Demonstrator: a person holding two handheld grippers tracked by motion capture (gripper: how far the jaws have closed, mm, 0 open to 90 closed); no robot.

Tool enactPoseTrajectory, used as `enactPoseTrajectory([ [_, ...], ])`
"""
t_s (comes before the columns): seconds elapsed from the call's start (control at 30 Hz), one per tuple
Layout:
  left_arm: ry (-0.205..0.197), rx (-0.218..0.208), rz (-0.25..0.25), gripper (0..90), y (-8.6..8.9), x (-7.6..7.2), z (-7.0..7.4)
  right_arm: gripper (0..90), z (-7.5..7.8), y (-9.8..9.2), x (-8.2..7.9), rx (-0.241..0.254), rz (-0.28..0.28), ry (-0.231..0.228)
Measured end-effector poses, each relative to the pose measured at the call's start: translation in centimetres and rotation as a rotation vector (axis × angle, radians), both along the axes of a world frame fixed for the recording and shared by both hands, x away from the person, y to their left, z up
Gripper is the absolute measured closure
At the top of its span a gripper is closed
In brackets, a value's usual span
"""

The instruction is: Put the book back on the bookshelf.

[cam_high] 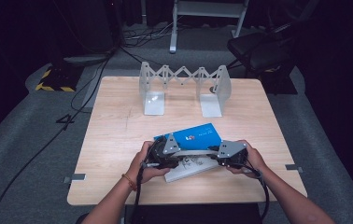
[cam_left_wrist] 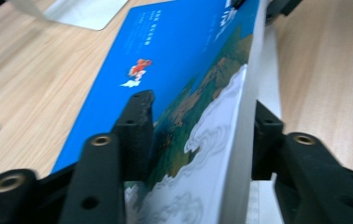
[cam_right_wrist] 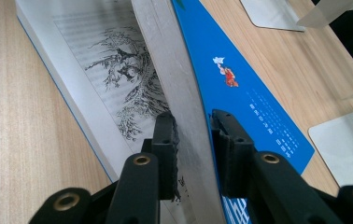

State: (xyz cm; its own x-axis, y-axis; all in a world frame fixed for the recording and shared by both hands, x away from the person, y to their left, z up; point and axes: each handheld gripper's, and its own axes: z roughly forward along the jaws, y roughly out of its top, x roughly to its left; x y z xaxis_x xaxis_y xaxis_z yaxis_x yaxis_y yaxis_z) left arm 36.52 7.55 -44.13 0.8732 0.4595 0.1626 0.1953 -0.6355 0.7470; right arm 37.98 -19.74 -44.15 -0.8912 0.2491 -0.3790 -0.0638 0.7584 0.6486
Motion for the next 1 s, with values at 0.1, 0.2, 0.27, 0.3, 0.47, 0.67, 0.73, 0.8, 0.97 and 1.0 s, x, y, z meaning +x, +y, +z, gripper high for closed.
enactPoseTrajectory([
  [0.1, 0.002, -0.012, -0.017, 62.1, 0.4, 0.0, -0.4, 68.0, -0.1, -0.3, 0.5, 0.037, 0.013, 0.024],
  [0.2, 0.013, -0.014, -0.029, 65.5, 0.6, 0.1, -0.7, 62.6, -0.6, -1.1, 1.3, 0.111, 0.039, 0.067],
  [0.27, 0.019, -0.022, -0.039, 66.3, 0.9, 0.1, -0.9, 60.3, -0.9, -1.5, 1.7, 0.122, 0.044, 0.062],
  [0.3, 0.025, -0.033, -0.043, 66.7, 1.1, 0.3, -0.9, 57.6, -1.5, -2.3, 2.4, 0.123, 0.019, 0.062],
  [0.47, 0.037, -0.058, -0.054, 66.9, 1.9, 0.7, -0.9, 58.7, -2.3, -4.4, 3.8, 0.162, 0.027, 0.063],
  [0.67, 0.065, -0.073, -0.031, 62.8, 2.8, 1.3, -0.4, 68.2, -1.9, -3.5, 3.0, 0.105, 0.065, -0.02],
  [0.73, 0.086, -0.073, 0.034, 53.3, 3.1, 1.4, 0.1, 71.1, -1.3, -3.0, 2.6, 0.082, 0.078, -0.037],
  [0.8, 0.063, -0.068, 0.056, 47.0, 3.3, 0.8, 0.6, 72.8, -0.8, -2.6, 2.2, 0.068, 0.083, -0.044],
  [0.97, 0.015, -0.065, 0.086, 34.0, 2.8, -0.8, 2.4, 74.3, -0.1, -1.5, 1.7, 0.001, 0.105, -0.036],
  [1.0, 0.005, -0.052, 0.089, 33.3, 2.4, -1.0, 2.6, 74.3, -0.1, -1.3, 1.7, -0.004, 0.102, -0.031],
])
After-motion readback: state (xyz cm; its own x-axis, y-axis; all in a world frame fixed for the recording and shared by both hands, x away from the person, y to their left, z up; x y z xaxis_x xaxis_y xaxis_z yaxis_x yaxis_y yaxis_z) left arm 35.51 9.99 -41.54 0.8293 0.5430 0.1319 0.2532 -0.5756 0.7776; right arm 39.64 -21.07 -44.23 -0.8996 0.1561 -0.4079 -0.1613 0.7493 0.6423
